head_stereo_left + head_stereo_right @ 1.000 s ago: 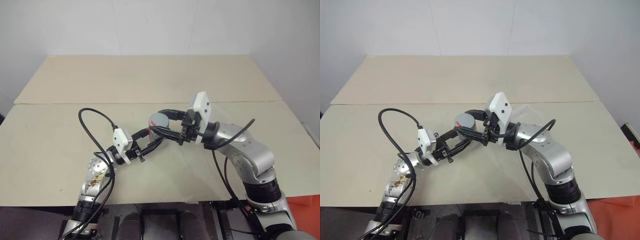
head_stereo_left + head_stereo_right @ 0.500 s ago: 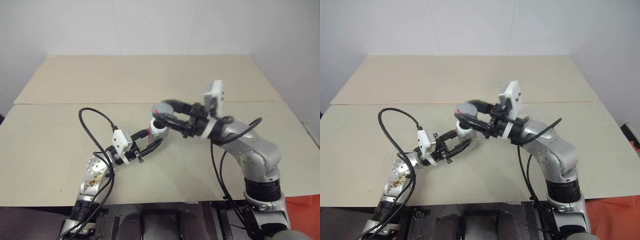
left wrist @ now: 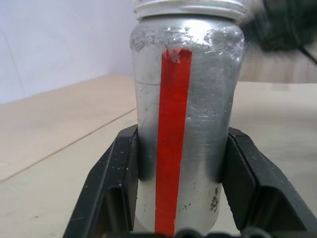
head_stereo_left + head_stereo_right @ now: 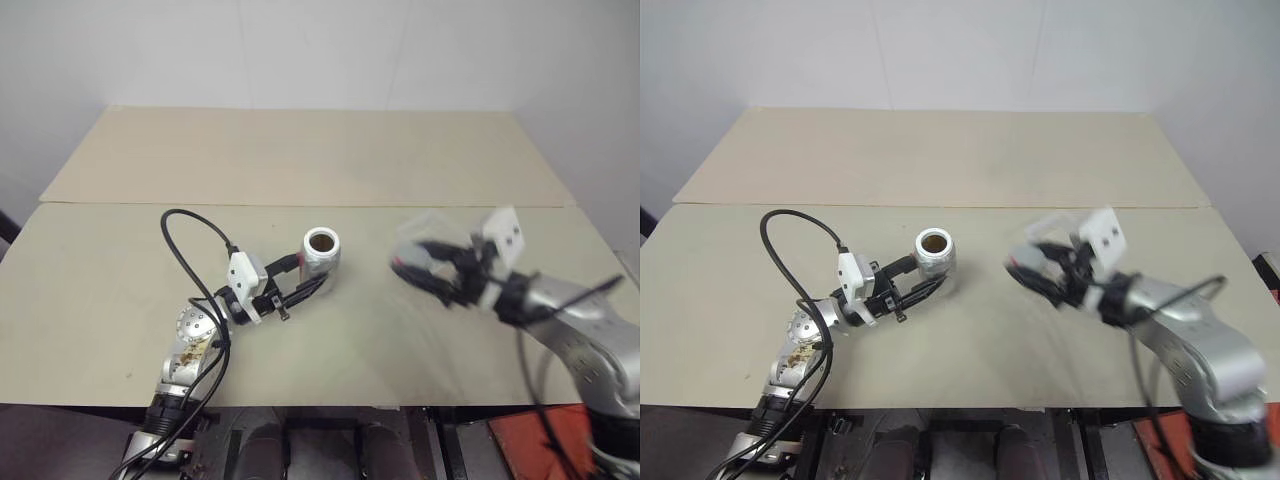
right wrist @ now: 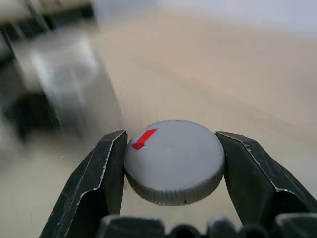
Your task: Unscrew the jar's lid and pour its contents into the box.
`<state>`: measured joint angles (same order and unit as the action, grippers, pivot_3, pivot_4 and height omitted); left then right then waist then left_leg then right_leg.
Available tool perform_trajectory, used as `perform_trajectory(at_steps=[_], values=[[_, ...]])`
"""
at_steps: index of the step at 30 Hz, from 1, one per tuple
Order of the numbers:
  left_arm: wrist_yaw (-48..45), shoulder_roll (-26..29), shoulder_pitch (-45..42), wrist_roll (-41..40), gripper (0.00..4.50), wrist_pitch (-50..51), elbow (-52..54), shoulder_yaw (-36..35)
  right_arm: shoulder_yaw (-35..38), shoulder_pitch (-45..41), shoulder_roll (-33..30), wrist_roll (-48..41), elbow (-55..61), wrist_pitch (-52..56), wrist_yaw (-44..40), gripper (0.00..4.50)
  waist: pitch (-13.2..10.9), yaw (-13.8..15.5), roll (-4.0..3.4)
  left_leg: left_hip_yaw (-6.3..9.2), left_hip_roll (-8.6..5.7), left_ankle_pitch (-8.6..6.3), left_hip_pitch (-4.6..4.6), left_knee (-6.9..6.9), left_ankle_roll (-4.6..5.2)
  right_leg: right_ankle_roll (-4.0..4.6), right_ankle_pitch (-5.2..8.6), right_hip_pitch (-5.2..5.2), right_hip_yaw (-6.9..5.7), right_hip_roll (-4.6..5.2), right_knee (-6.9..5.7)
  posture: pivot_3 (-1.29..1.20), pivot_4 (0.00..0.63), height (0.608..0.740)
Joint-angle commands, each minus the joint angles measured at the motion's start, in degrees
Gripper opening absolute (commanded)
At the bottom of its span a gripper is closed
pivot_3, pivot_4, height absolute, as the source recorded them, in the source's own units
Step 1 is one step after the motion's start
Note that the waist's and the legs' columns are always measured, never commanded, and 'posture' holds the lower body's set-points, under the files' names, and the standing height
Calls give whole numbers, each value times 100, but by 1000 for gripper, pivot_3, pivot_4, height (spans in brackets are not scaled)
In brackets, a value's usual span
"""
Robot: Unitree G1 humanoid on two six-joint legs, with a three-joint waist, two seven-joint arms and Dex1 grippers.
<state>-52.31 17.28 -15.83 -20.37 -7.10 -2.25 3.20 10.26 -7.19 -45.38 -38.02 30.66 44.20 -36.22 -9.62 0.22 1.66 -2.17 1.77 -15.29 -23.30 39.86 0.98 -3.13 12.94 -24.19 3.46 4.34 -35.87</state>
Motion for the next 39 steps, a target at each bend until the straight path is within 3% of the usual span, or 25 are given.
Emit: perform_trajectory(at_steps=[1,10,12,16,21,25,33,39], values=[[17,-16,-195,22,2017,96,24,77,95,517,-412,406,309,-132,-172,2763,1,-70,-2,-4,1,0,5,0,0,0,-1,-1,10,-2,-4,0,150,740],[176,12,-578,354,2017,201,-438,173,-414,1115,-534,1173,210,297,365,2763,3,-105,0,-7,-1,9,24,9,6,-7,-7,13,28,-12,-15,0,150,740],[145,25,-582,365,2017,173,-477,186,-484,1141,-537,1250,185,392,397,3472,3,-95,0,-7,-2,9,22,10,6,-7,-7,12,28,-11,-14,0,150,740],[133,28,-595,407,2017,156,-519,198,-403,1178,-580,1264,267,476,315,4479,3,-88,0,-7,-3,9,13,10,6,-8,-8,5,28,-9,-13,0,150,740],[57,-23,-1102,473,2017,361,-861,268,-96,906,-554,1303,262,408,390,4479,3,-89,0,-7,-3,10,14,17,7,-11,-11,7,28,-10,-15,0,150,740],[200,-226,-2176,986,2017,224,-1922,516,202,555,-523,1367,139,370,527,4479,3,-32,2,-7,-9,17,10,27,17,-19,-23,14,27,-9,-7,0,150,740],[914,-1106,-4757,1987,2017,-172,-5223,816,382,77,-169,1490,293,464,985,4479,1,36,6,-6,-16,16,-13,30,19,-24,-26,3,26,-9,4,0,150,740],[2456,-1682,-6120,3026,2017,-523,-6913,1158,584,264,76,1480,602,565,1205,4479,0,42,8,-4,-29,13,-31,25,24,-30,-26,-7,26,2,17,0,150,740]])
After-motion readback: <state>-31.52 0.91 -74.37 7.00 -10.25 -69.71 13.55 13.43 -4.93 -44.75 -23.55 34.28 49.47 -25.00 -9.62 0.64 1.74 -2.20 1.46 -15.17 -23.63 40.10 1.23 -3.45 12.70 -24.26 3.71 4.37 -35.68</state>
